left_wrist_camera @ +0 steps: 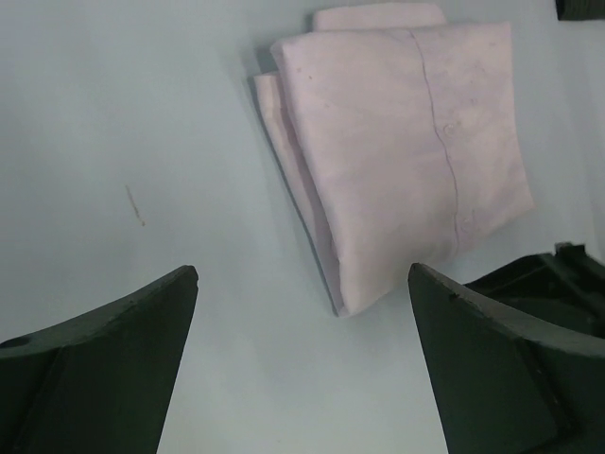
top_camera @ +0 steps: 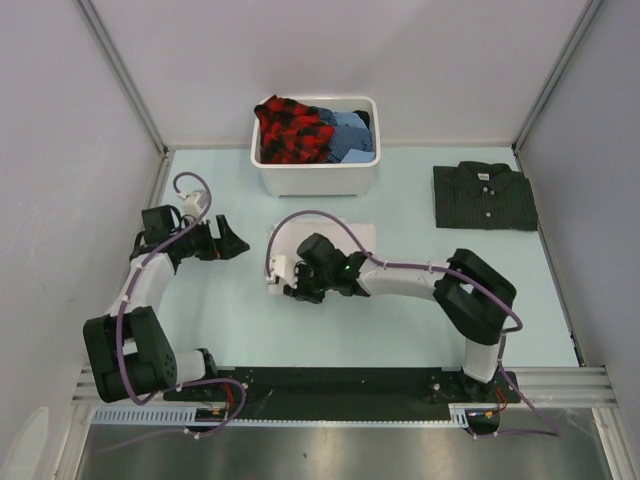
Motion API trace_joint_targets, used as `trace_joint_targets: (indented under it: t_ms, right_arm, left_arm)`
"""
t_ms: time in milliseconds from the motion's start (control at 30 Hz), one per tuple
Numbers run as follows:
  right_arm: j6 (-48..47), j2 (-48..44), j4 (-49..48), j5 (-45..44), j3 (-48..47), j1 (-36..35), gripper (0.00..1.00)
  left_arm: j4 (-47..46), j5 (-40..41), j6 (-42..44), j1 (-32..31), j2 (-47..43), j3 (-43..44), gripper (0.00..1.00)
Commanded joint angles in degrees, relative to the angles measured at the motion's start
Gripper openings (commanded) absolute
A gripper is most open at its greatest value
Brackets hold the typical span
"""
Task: Fold and stack the long sleeve shirts
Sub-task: Fold the shirt
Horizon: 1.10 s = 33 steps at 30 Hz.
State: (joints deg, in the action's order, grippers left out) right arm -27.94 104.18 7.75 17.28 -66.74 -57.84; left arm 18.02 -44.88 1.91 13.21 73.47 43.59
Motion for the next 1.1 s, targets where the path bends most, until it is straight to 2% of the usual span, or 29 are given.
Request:
trace_joint_targets:
  t_ms: [0, 233, 467, 567, 667, 767, 800, 867, 900, 933, 1067]
  right_arm:
    - [-5.1, 5.4, -9.4, -4.2, -4.4, -3.3, 0.3]
    - [-6.5, 12.9, -12.7, -10.8, -7.3, -5.0, 0.31]
    - [-6.7, 16.5, -10.5, -9.6, -9.0, -4.4, 0.3]
    - [-6.3, 16.3, -9.9, -6.6, -8.7, -3.1, 0.0]
    - [-7.3, 11.8, -9.9, -3.0, -4.6, -2.1, 0.0]
    - [-10.4, 4.6, -3.7, 6.7, 0.7, -1.3, 0.0]
    - [-13.8, 2.2, -1.4, 11.5, 2.2, -1.2, 0.0]
    - [-18.0, -3.9, 6.3, 15.7, 7.0, -1.0, 0.0]
    - [-24.3, -5.6, 10.1, 19.0, 8.5, -1.0, 0.0]
    - [-27.5, -7.0, 18.2, 19.8, 10.1, -1.5, 0.0]
    - [-38.9, -11.4, 33.5, 20.2, 12.9, -0.9, 0.0]
  left_arm:
    - [3.2, 1.6, -0.5, 2.7, -1.9, 3.3, 1.0]
    - [7.2, -0.6, 2.0, 4.6, -5.6, 1.9, 0.99]
    - [6.9, -0.7, 2.8, 5.6, -8.7, 0.4, 0.99]
    - [6.9, -1.1, 3.2, 6.1, -8.9, 1.1, 0.99]
    - [7.2, -1.9, 5.6, 6.1, -9.5, 1.4, 0.98]
    - [9.0, -2.7, 8.7, 6.0, -8.5, 1.8, 0.99]
    - [10.6, -3.3, 9.3, 5.9, -8.1, 2.0, 0.99]
    - [11.8, -4.0, 10.6, 5.7, -6.6, 1.7, 0.99]
    - [11.9, -5.6, 10.4, 5.2, -6.3, 1.2, 0.99]
    - [11.3, -6.2, 9.4, 4.7, -6.1, 0.8, 0.99]
    - [8.4, -7.5, 6.0, -2.1, -4.3, -1.2, 0.99]
